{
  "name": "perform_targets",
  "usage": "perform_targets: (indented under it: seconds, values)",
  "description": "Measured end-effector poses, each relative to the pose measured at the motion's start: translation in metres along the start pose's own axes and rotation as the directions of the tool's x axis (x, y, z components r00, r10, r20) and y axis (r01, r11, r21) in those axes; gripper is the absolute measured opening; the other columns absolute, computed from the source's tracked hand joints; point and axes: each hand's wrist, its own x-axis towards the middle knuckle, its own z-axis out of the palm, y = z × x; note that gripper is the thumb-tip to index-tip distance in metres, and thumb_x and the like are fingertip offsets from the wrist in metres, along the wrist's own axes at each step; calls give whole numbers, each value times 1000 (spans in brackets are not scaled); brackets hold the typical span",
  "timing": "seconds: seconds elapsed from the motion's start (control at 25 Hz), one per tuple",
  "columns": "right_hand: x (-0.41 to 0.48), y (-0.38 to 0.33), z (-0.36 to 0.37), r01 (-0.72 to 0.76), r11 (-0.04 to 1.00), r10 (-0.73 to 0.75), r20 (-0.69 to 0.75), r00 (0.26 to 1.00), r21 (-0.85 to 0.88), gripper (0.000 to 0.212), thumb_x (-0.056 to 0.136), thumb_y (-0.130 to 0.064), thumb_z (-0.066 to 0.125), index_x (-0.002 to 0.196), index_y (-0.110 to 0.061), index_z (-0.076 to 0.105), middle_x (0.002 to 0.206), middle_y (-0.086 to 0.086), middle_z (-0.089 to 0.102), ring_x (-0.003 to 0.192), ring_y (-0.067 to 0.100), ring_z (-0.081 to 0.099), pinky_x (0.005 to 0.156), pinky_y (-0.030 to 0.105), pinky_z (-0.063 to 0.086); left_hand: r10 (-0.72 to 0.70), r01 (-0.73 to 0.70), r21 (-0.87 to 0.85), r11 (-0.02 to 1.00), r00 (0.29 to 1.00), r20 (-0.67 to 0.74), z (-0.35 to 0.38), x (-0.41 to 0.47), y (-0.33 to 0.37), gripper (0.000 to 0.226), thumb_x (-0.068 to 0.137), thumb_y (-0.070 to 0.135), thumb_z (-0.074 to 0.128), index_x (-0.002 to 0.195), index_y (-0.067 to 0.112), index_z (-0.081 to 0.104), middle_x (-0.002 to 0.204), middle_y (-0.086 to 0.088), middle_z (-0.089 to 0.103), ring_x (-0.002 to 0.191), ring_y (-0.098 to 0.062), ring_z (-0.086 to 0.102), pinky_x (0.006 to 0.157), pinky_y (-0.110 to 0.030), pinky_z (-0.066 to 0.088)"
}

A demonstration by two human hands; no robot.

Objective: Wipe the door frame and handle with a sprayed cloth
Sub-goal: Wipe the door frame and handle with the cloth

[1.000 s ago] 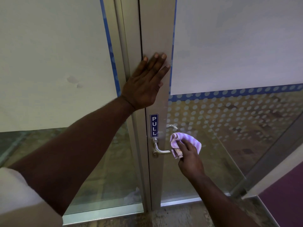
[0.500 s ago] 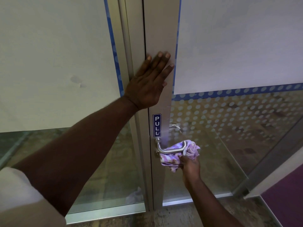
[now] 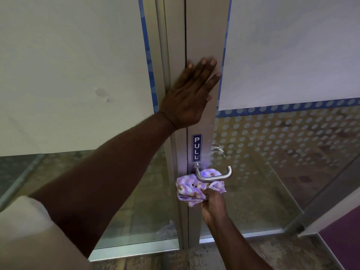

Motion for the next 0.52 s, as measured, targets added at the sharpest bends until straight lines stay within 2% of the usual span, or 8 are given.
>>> perform_targets:
  seconds: [0.08, 0.2, 0.28, 0.36, 0.44, 0.52]
  values:
    - [1, 0, 3, -23, 1000, 22, -8, 1000, -20, 41, 82, 22, 33, 97, -3, 62, 74, 12, 67, 57, 23, 71, 45, 31, 56, 3, -3, -9, 1000, 1000, -5, 0, 0, -1, 53, 105, 19, 50, 154, 0, 45, 160, -27, 44, 150, -43, 42, 125, -56, 27]
    - [0, -5, -3, -57, 997, 57, -6, 998, -59, 46, 80, 21, 32, 109, 1, 62, 91, 19, 65, 72, 27, 70, 59, 31, 57, 10, -10, -10, 1000, 1000, -10, -1, 0, 0, 53, 105, 19, 50, 155, 1, 45, 161, -27, 43, 150, -43, 42, 125, -56, 27]
    - [-5, -8, -11, -87, 992, 88, -1, 996, -94, 48, 79, 20, 33, 114, 6, 61, 95, 23, 65, 78, 32, 69, 64, 33, 58, 15, -15, -12, 1000, 1000, -15, 0, 0, -1, 53, 106, 19, 50, 155, 1, 45, 161, -26, 43, 150, -43, 42, 125, -56, 27]
    - [-16, -11, -20, -111, 988, 111, -7, 994, -110, 47, 78, 19, 34, 114, 8, 62, 97, 26, 66, 84, 38, 69, 74, 41, 60, 19, -20, -24, 1000, 1000, -23, 0, 0, -2, 53, 106, 19, 50, 155, 1, 45, 161, -26, 43, 150, -43, 42, 125, -56, 28]
    - [-29, -14, -29, -116, 987, 115, -16, 993, -114, 46, 78, 19, 34, 112, 9, 63, 103, 28, 64, 96, 43, 66, 91, 52, 52, 26, -28, -43, 999, 999, -29, 0, 0, -2, 53, 106, 19, 50, 155, 0, 44, 161, -27, 43, 150, -43, 42, 124, -57, 28]
    - [-43, -24, -30, -87, 989, 87, -5, 996, -122, 47, 77, 18, 35, 114, 8, 63, 108, 29, 59, 101, 43, 60, 93, 53, 48, 38, -39, -65, 997, 999, -14, -2, -1, -2, 53, 107, 19, 50, 156, 0, 43, 162, -27, 41, 151, -43, 40, 125, -58, 27]
